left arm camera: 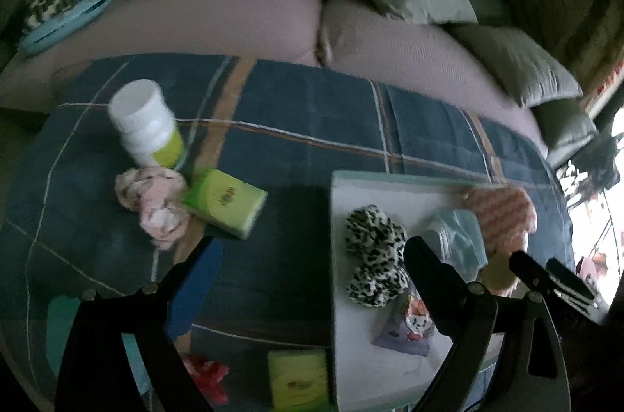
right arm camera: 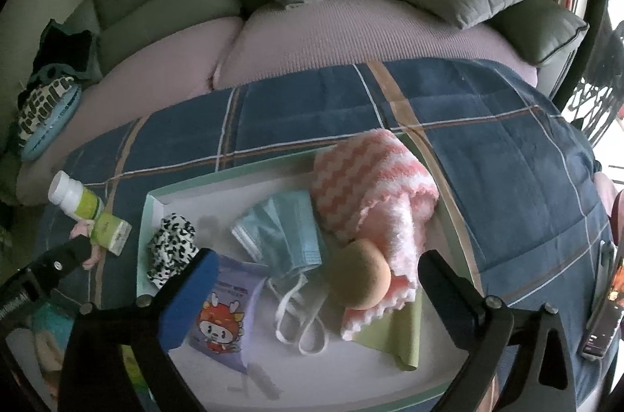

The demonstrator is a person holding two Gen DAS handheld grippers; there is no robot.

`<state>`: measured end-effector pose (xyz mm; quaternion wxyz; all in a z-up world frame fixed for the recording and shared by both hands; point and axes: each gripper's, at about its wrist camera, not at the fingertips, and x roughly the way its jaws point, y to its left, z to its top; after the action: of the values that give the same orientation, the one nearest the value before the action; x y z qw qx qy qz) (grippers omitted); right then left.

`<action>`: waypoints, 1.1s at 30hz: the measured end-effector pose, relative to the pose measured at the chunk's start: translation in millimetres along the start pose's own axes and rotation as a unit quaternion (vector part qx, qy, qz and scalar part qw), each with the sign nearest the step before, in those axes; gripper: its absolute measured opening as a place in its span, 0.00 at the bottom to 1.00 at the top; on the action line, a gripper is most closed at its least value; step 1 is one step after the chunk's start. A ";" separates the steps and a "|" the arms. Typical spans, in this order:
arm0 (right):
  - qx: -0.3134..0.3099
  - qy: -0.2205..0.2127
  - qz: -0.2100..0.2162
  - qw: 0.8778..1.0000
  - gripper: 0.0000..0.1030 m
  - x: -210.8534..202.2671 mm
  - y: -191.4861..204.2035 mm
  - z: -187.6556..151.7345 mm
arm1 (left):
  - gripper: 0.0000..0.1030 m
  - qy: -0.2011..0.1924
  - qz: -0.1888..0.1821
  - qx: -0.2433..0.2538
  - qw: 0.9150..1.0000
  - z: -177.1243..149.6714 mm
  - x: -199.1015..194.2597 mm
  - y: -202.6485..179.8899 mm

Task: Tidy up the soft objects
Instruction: 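Move both tools back from the tray toward the pile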

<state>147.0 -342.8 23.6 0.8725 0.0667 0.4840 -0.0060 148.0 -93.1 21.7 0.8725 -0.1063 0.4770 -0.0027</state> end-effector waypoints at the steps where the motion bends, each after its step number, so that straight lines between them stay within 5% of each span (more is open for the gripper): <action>1: -0.003 -0.003 0.002 1.000 1.00 -1.3 2.5 -0.3 | 0.92 -0.006 0.003 -0.010 1.000 0.9 -3.9 6.4; 14: -0.041 -0.016 0.054 0.998 1.00 -4.8 57.9 -5.4 | 0.92 -0.065 0.043 -0.104 0.992 3.2 -39.8 74.0; 22: -0.101 -0.002 0.079 0.992 1.00 5.7 107.3 -18.4 | 0.92 -0.054 0.091 -0.153 0.983 -2.8 -42.0 113.7; 33: -0.107 0.013 0.096 0.990 1.00 25.3 133.4 -20.7 | 0.92 -0.051 0.130 -0.200 0.970 -6.2 -56.5 146.2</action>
<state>153.0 -206.7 6.1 0.8646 0.0190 0.4848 0.1304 98.0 54.6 38.0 0.8497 -0.2153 0.4323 0.2118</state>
